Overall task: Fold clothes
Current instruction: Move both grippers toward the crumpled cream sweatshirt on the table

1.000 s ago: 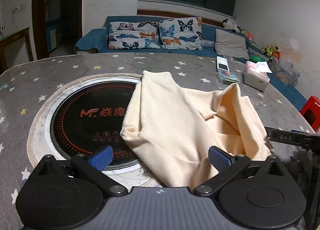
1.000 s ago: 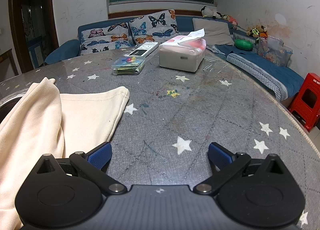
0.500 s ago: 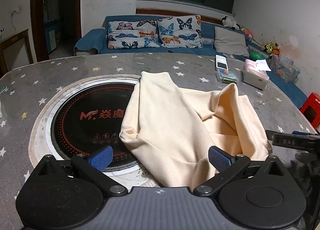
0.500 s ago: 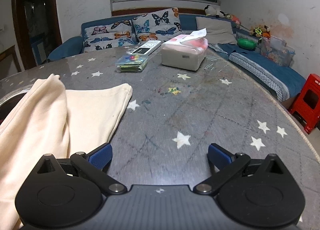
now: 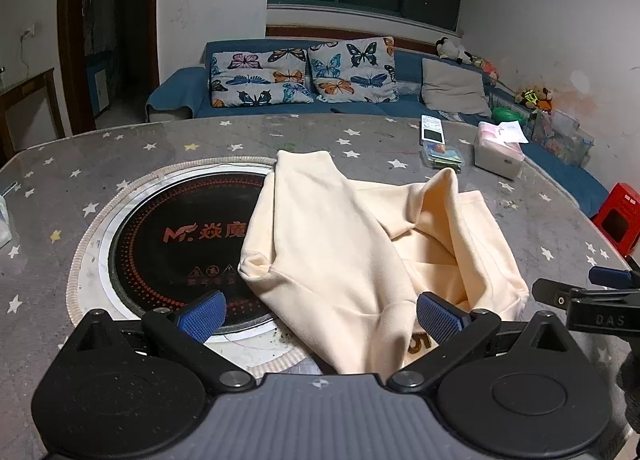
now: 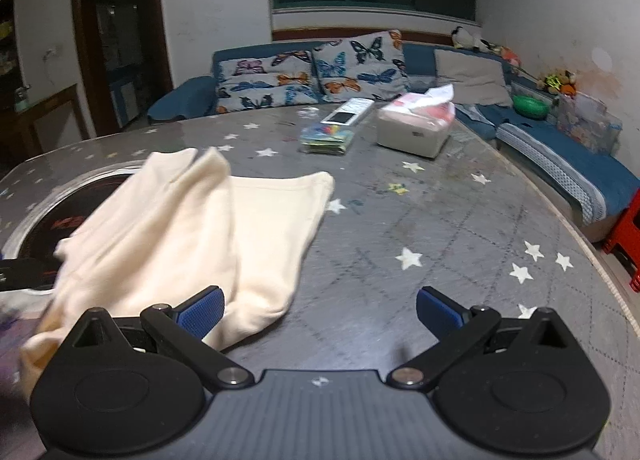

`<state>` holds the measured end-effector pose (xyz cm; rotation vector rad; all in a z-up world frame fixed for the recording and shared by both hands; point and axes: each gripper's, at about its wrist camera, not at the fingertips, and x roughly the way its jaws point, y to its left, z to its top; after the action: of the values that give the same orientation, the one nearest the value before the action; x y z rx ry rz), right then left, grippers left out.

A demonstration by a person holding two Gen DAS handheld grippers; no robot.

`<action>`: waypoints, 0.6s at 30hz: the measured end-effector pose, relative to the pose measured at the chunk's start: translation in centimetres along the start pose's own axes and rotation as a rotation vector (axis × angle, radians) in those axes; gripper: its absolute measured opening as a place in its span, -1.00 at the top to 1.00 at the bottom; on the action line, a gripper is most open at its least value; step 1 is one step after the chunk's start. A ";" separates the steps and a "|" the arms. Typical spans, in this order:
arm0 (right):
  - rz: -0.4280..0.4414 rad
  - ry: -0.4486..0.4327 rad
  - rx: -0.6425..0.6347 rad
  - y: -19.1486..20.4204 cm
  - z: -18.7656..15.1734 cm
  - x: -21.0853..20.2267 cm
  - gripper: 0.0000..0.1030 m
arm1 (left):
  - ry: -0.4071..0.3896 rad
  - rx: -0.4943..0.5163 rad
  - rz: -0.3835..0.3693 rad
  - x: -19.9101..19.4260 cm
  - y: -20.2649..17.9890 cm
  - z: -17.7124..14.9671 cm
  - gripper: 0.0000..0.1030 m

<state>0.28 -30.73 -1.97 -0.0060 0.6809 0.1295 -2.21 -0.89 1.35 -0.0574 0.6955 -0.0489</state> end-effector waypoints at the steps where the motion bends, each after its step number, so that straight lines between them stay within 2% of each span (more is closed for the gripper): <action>1: 0.007 -0.004 -0.008 0.2 0.0 -0.4 -1.00 | 0.001 0.001 0.000 -0.1 0.0 -0.1 -1.00; 9: 0.064 -0.039 -0.055 2.2 -0.3 -2.7 -1.00 | -0.002 0.007 -0.005 -1.0 -0.1 -0.6 -1.00; 18: 0.083 -0.046 -0.101 4.0 -0.5 -4.1 -1.00 | 0.000 -0.002 -0.010 -1.2 0.1 -0.8 -1.00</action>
<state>-3.69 -27.26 0.36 -0.0712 0.6280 0.2430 -3.63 -0.76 1.51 -0.0628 0.6957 -0.0580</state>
